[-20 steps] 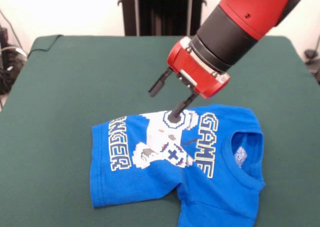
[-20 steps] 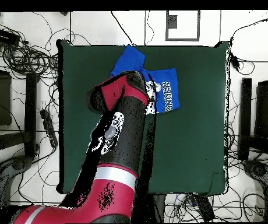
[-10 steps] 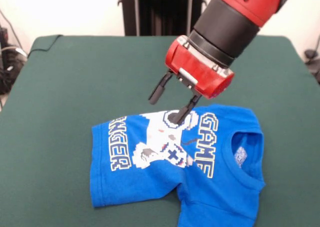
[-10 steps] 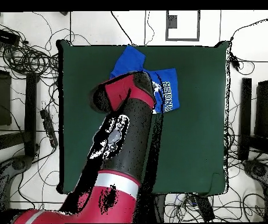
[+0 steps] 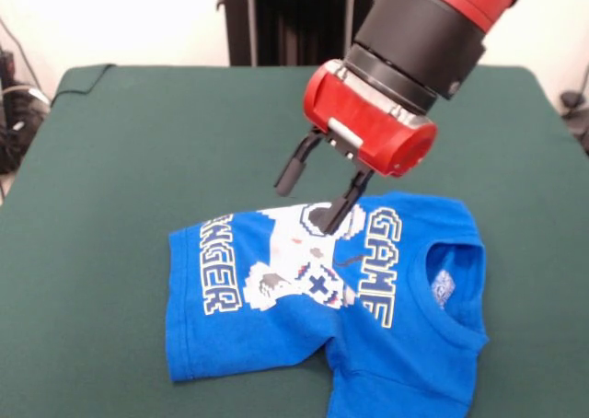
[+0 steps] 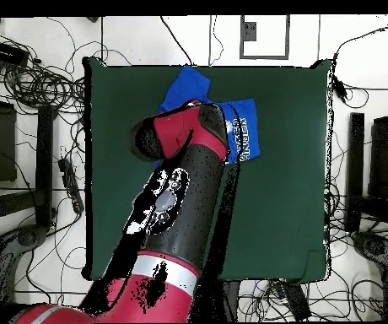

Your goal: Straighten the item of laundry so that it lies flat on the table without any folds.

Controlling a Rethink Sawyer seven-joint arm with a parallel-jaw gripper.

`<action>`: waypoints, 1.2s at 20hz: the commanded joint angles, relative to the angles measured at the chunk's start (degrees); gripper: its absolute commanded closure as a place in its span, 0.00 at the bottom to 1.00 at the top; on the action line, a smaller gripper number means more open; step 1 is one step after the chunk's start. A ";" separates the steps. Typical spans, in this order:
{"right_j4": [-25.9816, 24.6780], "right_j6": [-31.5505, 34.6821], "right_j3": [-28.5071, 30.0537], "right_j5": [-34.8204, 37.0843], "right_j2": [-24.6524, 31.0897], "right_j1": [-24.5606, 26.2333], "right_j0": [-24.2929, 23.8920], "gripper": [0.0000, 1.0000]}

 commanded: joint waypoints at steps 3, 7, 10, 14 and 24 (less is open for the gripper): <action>9.84 19.47 -0.03 1.00 2.81 7.87 4.07 0.00; 12.99 20.85 -2.51 1.98 1.31 10.22 5.45 0.00; 15.23 21.22 -4.47 2.38 -0.11 12.18 6.31 0.00; 17.85 20.79 -6.37 3.55 -2.03 14.07 6.96 0.00; 22.00 16.62 -6.22 2.83 -4.25 15.32 7.62 0.00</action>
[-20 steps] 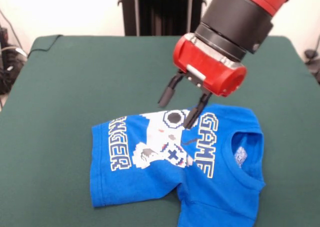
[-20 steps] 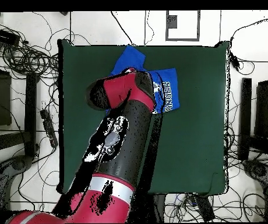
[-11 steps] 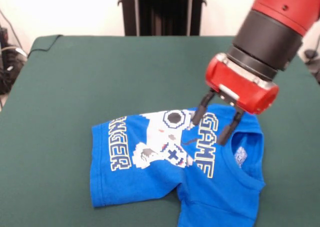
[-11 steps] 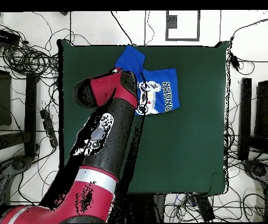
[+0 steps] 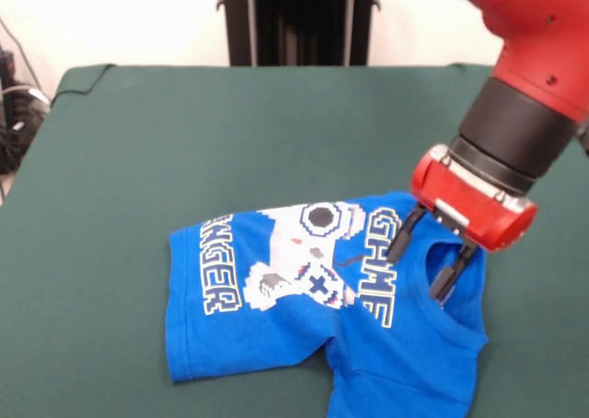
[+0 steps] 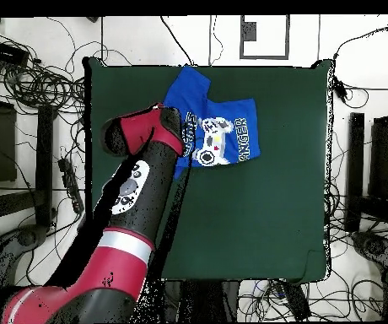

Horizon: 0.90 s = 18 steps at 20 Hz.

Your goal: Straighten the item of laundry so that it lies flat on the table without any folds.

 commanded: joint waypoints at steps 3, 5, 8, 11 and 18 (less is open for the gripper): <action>6.15 16.53 0.79 1.21 0.93 3.36 1.33 0.00; 6.68 16.71 0.59 0.25 0.58 4.23 1.18 0.00; 7.50 17.23 0.36 0.00 -0.54 5.32 1.38 0.00; 8.27 16.69 1.16 -1.54 -0.16 5.69 1.41 0.00; 11.28 16.95 1.31 2.02 0.13 6.12 3.53 0.00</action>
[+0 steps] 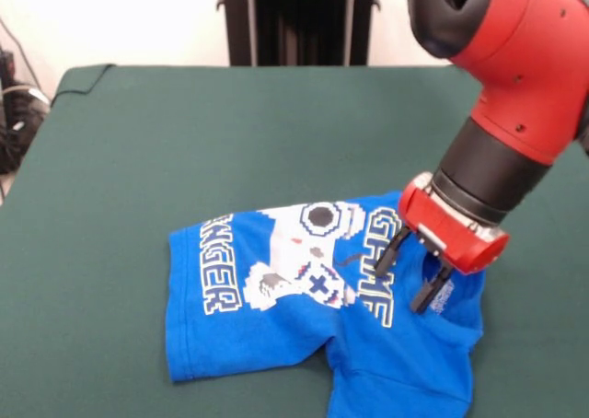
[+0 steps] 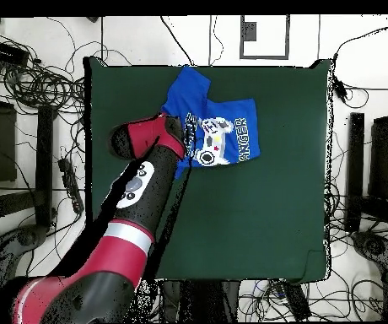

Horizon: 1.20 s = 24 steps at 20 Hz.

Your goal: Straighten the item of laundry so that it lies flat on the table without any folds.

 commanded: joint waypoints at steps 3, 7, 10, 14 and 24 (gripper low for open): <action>6.64 17.42 1.06 3.46 1.72 0.80 4.04 0.00; 7.66 17.72 0.64 4.14 0.55 0.77 4.67 0.00; 7.98 17.08 0.57 5.09 -1.09 0.46 5.19 0.00; 7.96 16.64 -0.09 7.06 -4.06 0.28 5.99 0.00; 12.83 16.11 -0.84 8.73 -0.72 2.13 5.88 0.00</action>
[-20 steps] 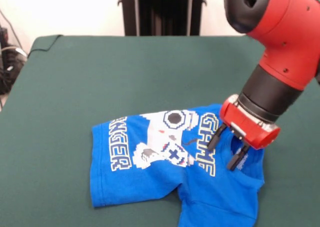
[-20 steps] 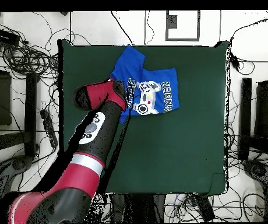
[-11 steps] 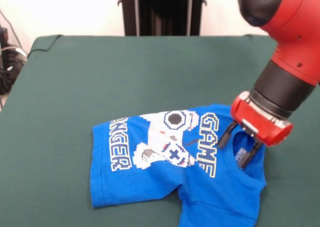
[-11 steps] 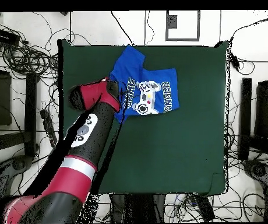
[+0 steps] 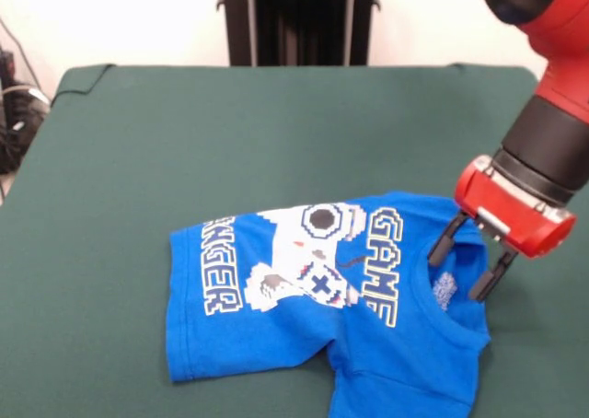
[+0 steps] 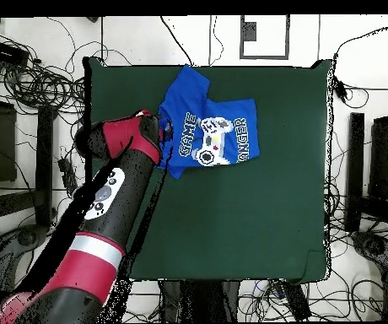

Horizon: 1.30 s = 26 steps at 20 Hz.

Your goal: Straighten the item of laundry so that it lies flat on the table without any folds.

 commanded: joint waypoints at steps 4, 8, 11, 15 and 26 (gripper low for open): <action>7.48 15.89 -0.55 5.95 5.70 2.77 0.97 0.00; 8.98 13.90 -0.77 4.40 7.59 3.92 0.13 0.00; 9.58 13.23 -1.38 4.58 7.62 5.26 -0.06 0.00; 10.19 10.32 -1.20 5.18 9.60 5.73 -0.35 0.00; 7.59 -5.14 1.81 8.45 21.97 1.72 -5.70 0.00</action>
